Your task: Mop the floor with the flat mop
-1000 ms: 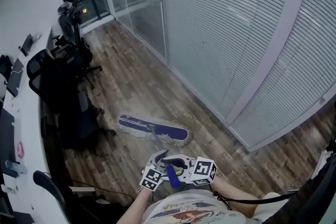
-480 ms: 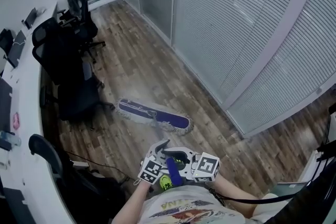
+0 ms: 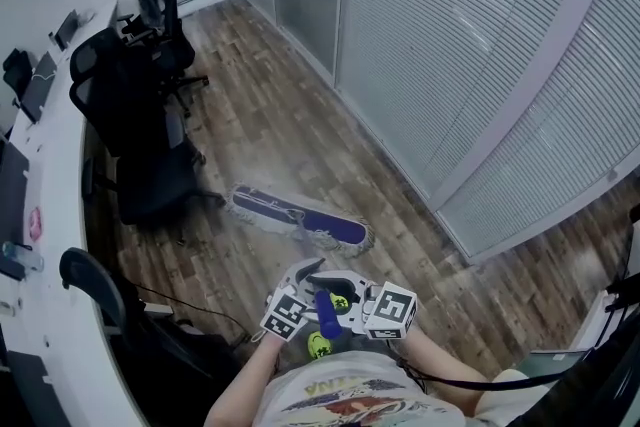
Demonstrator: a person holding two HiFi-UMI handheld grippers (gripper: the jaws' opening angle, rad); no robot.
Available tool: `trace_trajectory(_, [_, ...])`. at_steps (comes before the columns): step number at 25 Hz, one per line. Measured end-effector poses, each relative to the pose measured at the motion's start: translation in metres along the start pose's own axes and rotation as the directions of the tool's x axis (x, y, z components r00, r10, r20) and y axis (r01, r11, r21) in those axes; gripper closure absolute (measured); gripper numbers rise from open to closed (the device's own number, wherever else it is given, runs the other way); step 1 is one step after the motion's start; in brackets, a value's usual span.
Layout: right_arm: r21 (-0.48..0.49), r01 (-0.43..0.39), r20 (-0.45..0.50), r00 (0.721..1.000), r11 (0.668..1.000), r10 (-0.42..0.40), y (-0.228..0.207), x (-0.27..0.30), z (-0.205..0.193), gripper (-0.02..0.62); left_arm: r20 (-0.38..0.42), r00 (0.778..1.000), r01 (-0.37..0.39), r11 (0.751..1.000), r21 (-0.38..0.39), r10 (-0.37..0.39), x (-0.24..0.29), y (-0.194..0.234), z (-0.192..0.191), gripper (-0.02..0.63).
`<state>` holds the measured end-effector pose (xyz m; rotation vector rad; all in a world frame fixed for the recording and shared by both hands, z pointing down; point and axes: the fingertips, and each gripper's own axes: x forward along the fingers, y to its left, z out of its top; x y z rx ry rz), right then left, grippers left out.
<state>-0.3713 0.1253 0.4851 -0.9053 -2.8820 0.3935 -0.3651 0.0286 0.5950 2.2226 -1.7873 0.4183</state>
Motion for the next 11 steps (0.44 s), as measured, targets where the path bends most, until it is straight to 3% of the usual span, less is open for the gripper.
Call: trace_trajectory(11, [-0.008,-0.001,0.05,0.999,1.0,0.001,-0.041,0.002,0.029,0.342,-0.017,0.999,0.047,0.999,-0.019,-0.047,0.021,0.029,0.023,0.439])
